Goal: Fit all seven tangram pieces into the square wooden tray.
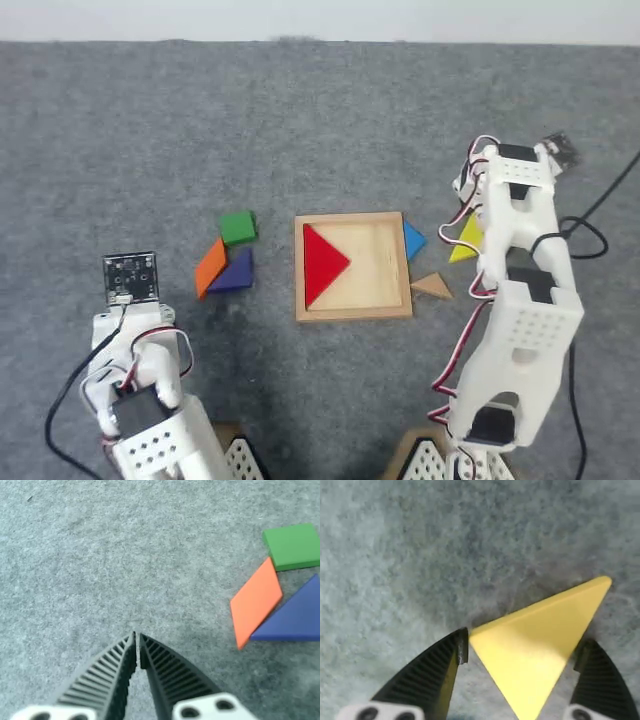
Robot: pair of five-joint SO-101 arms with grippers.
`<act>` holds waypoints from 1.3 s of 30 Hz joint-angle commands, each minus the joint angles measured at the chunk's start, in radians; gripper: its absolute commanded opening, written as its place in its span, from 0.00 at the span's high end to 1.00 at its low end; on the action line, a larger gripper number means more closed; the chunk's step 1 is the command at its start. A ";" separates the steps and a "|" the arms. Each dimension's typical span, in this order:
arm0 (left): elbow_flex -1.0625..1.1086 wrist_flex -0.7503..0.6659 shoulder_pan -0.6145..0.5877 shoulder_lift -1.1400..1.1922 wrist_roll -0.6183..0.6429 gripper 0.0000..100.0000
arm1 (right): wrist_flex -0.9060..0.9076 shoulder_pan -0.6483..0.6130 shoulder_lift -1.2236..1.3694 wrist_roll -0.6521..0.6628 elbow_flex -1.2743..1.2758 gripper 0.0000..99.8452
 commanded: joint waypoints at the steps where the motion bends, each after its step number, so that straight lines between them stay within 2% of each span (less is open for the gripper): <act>1: -0.008 0.003 0.000 -0.015 -0.011 0.98 | -0.022 0.016 -0.018 -0.046 -0.035 0.67; 6: -0.008 0.003 0.000 -0.015 -0.011 0.98 | -0.031 0.021 -0.018 -0.100 -0.035 0.67; 17: -0.008 0.003 0.000 -0.015 -0.011 0.98 | -0.041 0.012 0.022 -0.095 -0.021 0.68; 23: -0.008 0.003 0.000 -0.015 -0.011 0.98 | -0.039 0.012 0.016 0.005 -0.021 0.81; 29: -0.008 0.003 0.000 -0.015 -0.011 0.98 | 0.025 0.008 -0.050 0.018 -0.020 0.81; 32: -0.008 0.003 0.000 -0.015 -0.011 0.98 | 0.062 0.007 -0.099 0.068 -0.020 0.82; 39: -0.008 0.003 0.000 -0.015 -0.011 0.98 | 0.159 -0.084 -0.191 0.161 -0.018 0.82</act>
